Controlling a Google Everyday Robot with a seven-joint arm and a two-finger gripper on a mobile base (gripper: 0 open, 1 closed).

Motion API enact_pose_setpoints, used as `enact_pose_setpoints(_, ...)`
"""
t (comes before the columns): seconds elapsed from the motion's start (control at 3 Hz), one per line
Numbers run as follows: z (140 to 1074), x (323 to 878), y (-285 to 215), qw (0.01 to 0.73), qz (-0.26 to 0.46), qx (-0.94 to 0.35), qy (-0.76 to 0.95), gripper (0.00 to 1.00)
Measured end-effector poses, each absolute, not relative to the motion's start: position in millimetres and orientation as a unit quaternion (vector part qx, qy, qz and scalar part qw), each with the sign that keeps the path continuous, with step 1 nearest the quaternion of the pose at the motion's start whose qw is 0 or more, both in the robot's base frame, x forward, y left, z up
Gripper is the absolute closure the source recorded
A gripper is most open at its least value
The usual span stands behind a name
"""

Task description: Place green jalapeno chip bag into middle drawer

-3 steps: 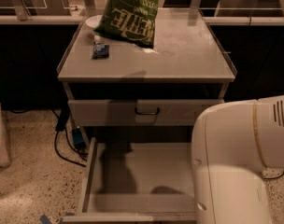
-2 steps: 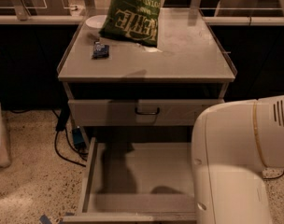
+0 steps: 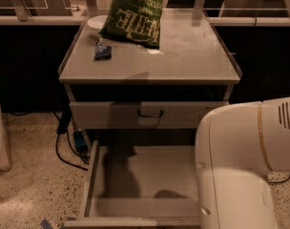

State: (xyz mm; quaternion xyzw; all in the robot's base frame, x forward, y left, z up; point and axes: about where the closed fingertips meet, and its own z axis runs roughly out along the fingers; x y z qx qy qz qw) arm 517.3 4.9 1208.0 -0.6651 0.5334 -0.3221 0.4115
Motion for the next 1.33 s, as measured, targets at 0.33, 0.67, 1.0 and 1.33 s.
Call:
enact_pose_setpoints(0.33,1208.0,517.3,4.9,0.411,-0.322,-0.665,0.533,1.0)
enact_pose_setpoints(0.67,1208.0,517.3,4.9,0.411,-0.322,-0.665,0.533,1.0)
enact_pose_setpoints(1.0,1220.6,521.4,11.2,0.412,-0.312,-0.676,0.525,1.0)
enact_pose_setpoints(1.33,1247.1,502.7,37.8,0.412,-0.307,-0.704,0.49,1.0)
